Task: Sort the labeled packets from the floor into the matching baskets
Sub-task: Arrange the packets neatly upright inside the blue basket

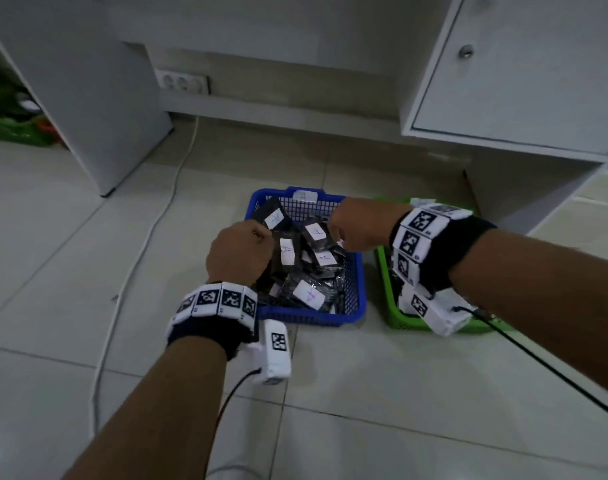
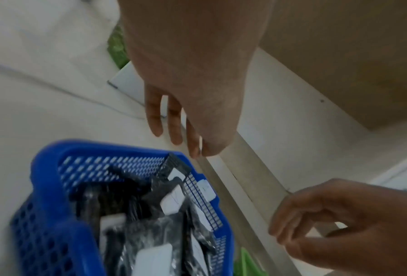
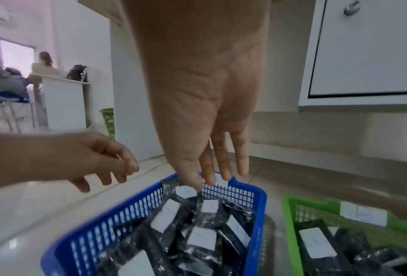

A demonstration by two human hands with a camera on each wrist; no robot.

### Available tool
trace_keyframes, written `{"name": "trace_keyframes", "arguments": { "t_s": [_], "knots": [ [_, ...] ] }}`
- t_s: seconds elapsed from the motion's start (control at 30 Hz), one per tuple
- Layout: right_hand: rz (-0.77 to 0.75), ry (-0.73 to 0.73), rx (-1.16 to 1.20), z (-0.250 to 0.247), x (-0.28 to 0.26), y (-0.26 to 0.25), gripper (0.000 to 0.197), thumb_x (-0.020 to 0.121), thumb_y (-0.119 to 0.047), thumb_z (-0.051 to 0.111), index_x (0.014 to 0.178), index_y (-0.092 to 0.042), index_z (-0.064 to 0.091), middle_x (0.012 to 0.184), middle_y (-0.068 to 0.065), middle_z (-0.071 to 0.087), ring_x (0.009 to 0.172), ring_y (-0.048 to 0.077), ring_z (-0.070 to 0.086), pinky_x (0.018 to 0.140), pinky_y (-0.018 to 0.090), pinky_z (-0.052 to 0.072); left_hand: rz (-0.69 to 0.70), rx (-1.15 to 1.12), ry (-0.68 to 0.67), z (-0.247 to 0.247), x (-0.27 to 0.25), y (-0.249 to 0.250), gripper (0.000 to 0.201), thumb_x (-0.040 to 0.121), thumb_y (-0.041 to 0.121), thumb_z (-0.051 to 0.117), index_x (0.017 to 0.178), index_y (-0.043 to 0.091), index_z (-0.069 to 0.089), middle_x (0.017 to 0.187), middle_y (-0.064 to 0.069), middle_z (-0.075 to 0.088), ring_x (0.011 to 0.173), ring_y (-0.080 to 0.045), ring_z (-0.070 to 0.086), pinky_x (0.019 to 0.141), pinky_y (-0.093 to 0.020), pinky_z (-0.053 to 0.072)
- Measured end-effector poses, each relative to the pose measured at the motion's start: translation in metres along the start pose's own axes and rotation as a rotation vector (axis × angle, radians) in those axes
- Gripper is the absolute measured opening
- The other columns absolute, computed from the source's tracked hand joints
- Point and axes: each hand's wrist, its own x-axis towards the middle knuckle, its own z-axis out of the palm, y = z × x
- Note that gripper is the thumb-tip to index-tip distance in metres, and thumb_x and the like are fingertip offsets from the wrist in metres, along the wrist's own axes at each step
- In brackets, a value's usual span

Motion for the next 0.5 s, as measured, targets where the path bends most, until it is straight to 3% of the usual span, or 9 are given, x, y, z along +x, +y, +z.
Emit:
{"name": "trace_keyframes", "arguments": {
  "t_s": [0.07,0.2,0.33,0.5],
  "knots": [
    [0.01,0.022,0.043,-0.011,0.003,0.008,0.019,0.086,-0.013,0.056,0.089,-0.002,0.07,0.085,0.011,0.068,0.08,0.029,0.065,0.068,0.034,0.053,-0.029,0.045,-0.003,0.007,0.003,0.009,0.021,0.088,0.037,0.053,0.09,0.027,0.071,0.093,0.0,0.073,0.085,-0.029,0.067,0.079,-0.042,0.059],
    [0.029,0.02,0.22,-0.023,0.022,0.031,0.024,0.086,-0.024,0.058,0.095,-0.005,0.071,0.098,0.013,0.071,0.091,0.029,0.066,0.081,0.041,0.055,0.049,0.244,-0.051,0.005,0.03,0.022,0.017,0.087,0.037,0.055,0.092,0.031,0.071,0.092,0.003,0.069,0.082,-0.026,0.064,0.075,-0.037,0.056],
    [0.053,0.055,0.308,-0.014,0.045,0.048,0.025,0.086,-0.022,0.057,0.095,-0.004,0.072,0.098,0.014,0.072,0.092,0.031,0.067,0.084,0.043,0.056,0.116,0.455,-0.081,-0.01,0.046,0.021,0.016,0.092,0.037,0.054,0.094,0.034,0.069,0.089,0.004,0.066,0.077,-0.024,0.062,0.069,-0.034,0.051],
    [0.051,0.1,0.433,0.03,0.088,0.059,0.02,0.085,-0.013,0.061,0.1,-0.006,0.072,0.104,0.008,0.072,0.096,0.023,0.065,0.085,0.032,0.052,0.157,0.492,-0.115,-0.022,0.046,-0.007,0.013,0.09,0.042,0.056,0.097,0.038,0.067,0.094,0.009,0.07,0.082,-0.02,0.067,0.072,-0.037,0.057]
  ]
}}
